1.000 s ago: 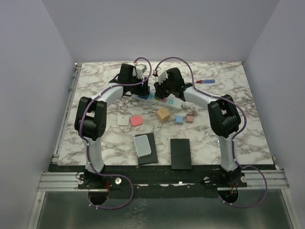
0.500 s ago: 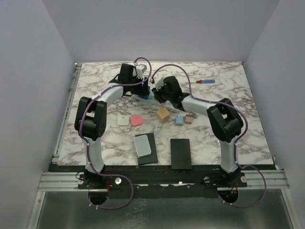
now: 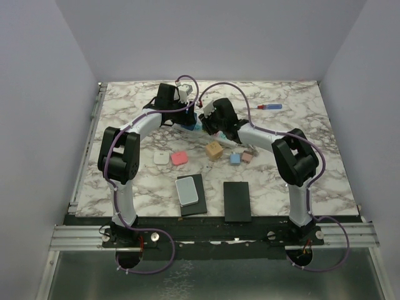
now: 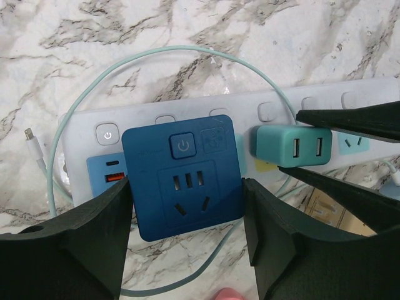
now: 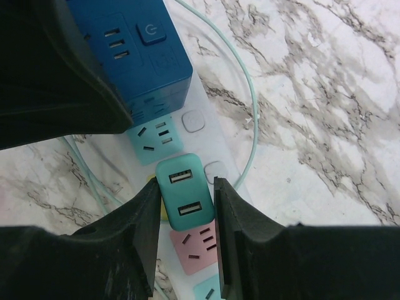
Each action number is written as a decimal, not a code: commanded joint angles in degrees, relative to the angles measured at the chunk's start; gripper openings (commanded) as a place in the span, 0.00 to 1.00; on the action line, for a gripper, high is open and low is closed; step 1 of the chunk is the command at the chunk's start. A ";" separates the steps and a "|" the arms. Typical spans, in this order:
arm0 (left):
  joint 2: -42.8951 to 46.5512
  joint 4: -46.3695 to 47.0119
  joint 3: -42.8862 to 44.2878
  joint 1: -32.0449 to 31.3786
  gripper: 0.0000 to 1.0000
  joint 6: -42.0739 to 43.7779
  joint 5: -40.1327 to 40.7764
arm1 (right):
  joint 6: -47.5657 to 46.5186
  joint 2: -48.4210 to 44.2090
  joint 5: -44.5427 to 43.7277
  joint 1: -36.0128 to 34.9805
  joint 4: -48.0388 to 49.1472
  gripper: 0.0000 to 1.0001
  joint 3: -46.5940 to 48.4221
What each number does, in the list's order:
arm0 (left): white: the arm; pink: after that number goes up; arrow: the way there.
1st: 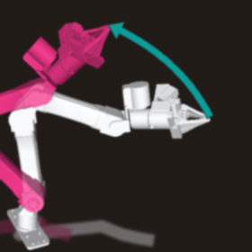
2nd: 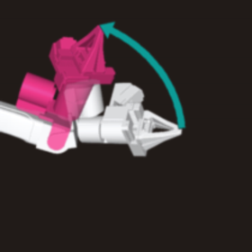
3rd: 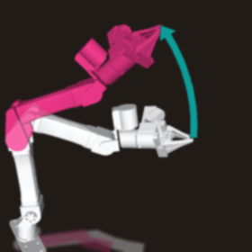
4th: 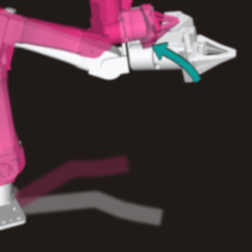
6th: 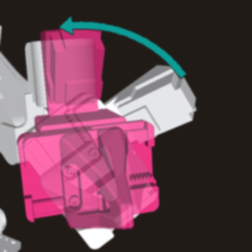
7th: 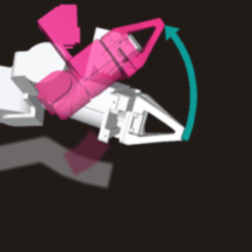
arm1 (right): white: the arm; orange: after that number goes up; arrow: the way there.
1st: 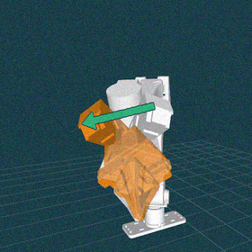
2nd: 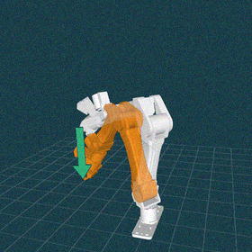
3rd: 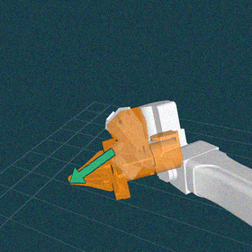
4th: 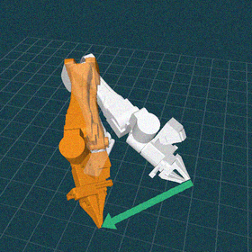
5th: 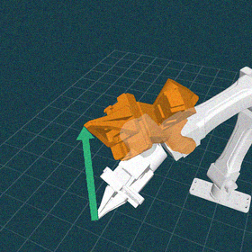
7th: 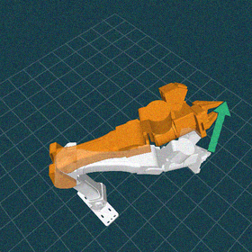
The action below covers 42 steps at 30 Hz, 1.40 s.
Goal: Pull the plug off the socket
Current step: Remove the plug from the socket.
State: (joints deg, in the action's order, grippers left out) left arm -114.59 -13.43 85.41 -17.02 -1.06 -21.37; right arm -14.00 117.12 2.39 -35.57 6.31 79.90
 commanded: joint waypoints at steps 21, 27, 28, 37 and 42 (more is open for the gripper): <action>-2.55 -4.23 -0.06 -0.77 0.15 -1.64 0.23 | 2.38 0.19 4.05 1.52 -3.18 0.01 2.03; -2.57 -4.21 -0.06 -0.75 0.15 -1.74 0.67 | -1.00 -1.32 -2.12 -2.79 0.61 0.01 -1.99; -2.64 -4.20 -0.06 -0.76 0.15 -1.83 0.55 | -1.44 -1.02 -3.00 -3.36 0.52 0.01 -1.98; -2.66 -4.23 -0.12 -0.76 0.15 -1.84 0.47 | 0.66 0.10 -4.81 -3.84 -1.34 0.01 0.39; -2.50 -4.23 -0.15 -0.70 0.15 -1.86 0.20 | 2.36 0.63 -3.06 -2.78 -4.51 0.01 4.20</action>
State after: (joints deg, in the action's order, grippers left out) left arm -114.59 -13.58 85.41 -17.02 -1.04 -21.41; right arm -14.92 117.03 -2.20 -37.56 4.62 80.58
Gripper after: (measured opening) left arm 0.660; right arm 0.370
